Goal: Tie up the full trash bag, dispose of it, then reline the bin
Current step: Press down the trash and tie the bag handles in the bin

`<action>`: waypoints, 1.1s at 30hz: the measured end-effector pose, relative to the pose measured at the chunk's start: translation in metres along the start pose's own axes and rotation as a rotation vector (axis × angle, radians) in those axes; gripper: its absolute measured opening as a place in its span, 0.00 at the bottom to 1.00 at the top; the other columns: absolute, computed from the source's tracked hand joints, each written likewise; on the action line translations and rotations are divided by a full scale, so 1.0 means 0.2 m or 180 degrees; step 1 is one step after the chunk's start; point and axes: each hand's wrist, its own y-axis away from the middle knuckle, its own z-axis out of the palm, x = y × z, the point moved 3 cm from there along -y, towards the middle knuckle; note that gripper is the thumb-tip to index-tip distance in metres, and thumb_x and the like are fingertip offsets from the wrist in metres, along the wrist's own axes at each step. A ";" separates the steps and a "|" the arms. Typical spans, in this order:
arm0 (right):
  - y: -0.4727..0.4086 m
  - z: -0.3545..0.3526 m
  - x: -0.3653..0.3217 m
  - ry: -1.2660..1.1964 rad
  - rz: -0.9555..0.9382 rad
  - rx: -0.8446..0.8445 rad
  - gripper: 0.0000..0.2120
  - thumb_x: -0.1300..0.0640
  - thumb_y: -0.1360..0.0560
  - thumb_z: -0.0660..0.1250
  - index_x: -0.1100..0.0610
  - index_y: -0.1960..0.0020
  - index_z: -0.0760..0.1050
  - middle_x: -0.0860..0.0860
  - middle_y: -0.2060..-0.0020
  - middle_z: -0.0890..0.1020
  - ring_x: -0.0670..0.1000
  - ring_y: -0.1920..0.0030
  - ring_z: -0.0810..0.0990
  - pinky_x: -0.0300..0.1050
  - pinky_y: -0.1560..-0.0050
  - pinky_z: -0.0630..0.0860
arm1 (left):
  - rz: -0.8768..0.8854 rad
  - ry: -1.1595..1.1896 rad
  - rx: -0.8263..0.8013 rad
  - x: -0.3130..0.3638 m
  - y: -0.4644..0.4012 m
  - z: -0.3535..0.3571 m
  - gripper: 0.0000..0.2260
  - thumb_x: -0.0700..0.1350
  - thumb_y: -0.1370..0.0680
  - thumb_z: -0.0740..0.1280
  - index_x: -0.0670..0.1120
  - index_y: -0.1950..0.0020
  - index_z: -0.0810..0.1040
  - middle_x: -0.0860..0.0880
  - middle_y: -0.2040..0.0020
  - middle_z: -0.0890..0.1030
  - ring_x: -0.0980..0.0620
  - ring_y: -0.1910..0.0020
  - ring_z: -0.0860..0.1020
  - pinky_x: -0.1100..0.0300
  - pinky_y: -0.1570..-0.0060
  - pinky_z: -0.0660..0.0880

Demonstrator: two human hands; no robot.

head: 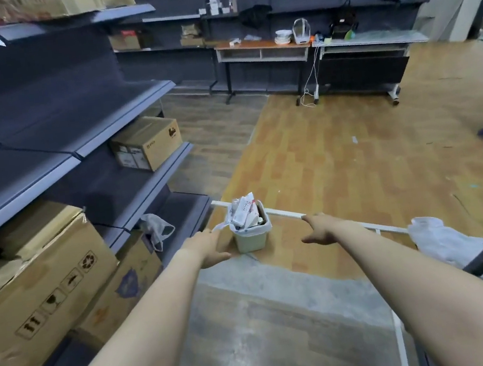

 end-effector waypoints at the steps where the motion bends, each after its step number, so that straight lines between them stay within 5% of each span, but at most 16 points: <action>1: -0.07 -0.02 0.01 0.0010 -0.0018 -0.0031 0.33 0.47 0.23 0.62 0.54 0.23 0.53 0.58 0.26 0.61 0.58 0.28 0.65 0.52 0.30 0.65 | -0.0013 -0.0016 -0.0034 -0.01 -0.06 -0.01 0.33 0.58 0.23 0.62 0.48 0.23 0.53 0.42 0.29 0.66 0.42 0.32 0.68 0.48 0.36 0.68; 11: -0.84 -0.44 0.06 0.0051 0.0018 -0.0051 0.34 0.45 0.23 0.62 0.55 0.23 0.52 0.59 0.27 0.61 0.59 0.28 0.65 0.50 0.30 0.65 | -0.0139 0.0039 0.0023 -0.10 -0.88 -0.38 0.29 0.59 0.24 0.62 0.43 0.29 0.62 0.43 0.32 0.68 0.42 0.33 0.68 0.51 0.40 0.69; 17: -1.21 -0.71 0.08 -0.0132 -0.0088 -0.0065 0.35 0.46 0.22 0.61 0.54 0.22 0.50 0.60 0.26 0.59 0.59 0.27 0.63 0.50 0.29 0.63 | -0.0085 0.0049 -0.0006 -0.07 -1.26 -0.58 0.32 0.58 0.23 0.62 0.47 0.24 0.55 0.43 0.30 0.67 0.43 0.32 0.67 0.51 0.39 0.69; 33: -2.40 -0.97 0.21 0.0408 -0.0832 -0.0528 0.35 0.44 0.22 0.60 0.55 0.22 0.50 0.58 0.25 0.59 0.58 0.26 0.61 0.50 0.28 0.62 | -0.1011 0.0685 -0.0256 -0.06 -2.15 -0.52 0.32 0.60 0.23 0.62 0.45 0.26 0.59 0.43 0.29 0.66 0.42 0.31 0.67 0.50 0.36 0.68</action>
